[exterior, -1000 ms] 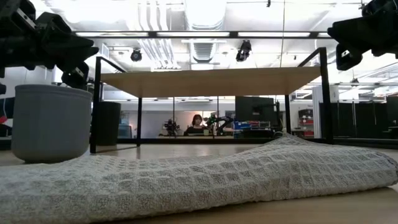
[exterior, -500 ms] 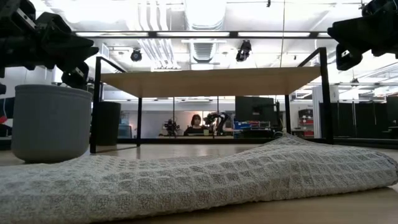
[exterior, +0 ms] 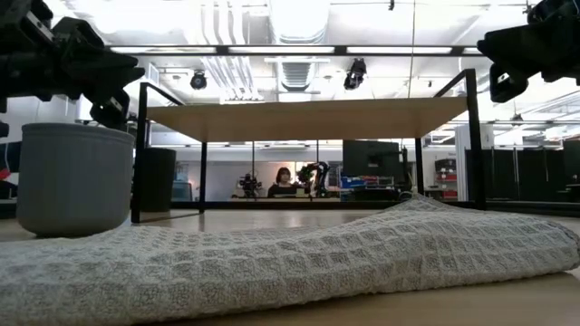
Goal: Stack small to large cups/mugs on shelf
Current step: Put the gray mug on the shelf
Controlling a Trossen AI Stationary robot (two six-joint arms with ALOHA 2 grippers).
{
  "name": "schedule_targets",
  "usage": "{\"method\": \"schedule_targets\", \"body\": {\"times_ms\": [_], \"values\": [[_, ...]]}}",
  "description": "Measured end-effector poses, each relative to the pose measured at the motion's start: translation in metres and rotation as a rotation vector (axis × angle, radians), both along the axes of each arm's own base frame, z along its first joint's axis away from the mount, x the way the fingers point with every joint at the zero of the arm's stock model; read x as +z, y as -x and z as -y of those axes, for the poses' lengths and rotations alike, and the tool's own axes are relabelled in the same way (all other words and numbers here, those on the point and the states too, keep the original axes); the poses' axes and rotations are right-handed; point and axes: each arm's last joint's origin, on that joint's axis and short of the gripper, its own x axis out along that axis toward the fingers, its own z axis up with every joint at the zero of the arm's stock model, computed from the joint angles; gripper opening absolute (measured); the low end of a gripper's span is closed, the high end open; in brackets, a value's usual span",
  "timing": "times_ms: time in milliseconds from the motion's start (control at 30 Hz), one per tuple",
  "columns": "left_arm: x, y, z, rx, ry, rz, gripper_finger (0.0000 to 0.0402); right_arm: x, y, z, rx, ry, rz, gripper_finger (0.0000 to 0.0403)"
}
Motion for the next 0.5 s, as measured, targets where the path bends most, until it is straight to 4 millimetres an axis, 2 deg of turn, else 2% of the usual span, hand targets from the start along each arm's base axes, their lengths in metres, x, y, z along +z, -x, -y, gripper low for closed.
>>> {"method": "schedule_targets", "body": {"times_ms": [133, 333, 433, 500], "values": [[0.012, 0.001, 0.000, 0.011, -0.024, 0.122, 0.0063, 0.000, 0.000, 0.000, 0.000, 0.000, 0.000, 0.0052], [0.037, 0.009, 0.002, -0.019, 0.034, 0.381, 0.0063, 0.000, 0.000, 0.000, 0.000, 0.000, 0.001, 0.0052], [0.043, 0.012, 0.003, -0.025, 0.018, 0.453, 0.0063, 0.001, 0.000, 0.000, -0.001, 0.005, 0.006, 0.0052], [0.044, 0.013, 0.003, -0.025, 0.013, 0.469, 0.0063, 0.002, 0.000, 0.000, 0.006, -0.056, 0.020, 0.0052]]}}
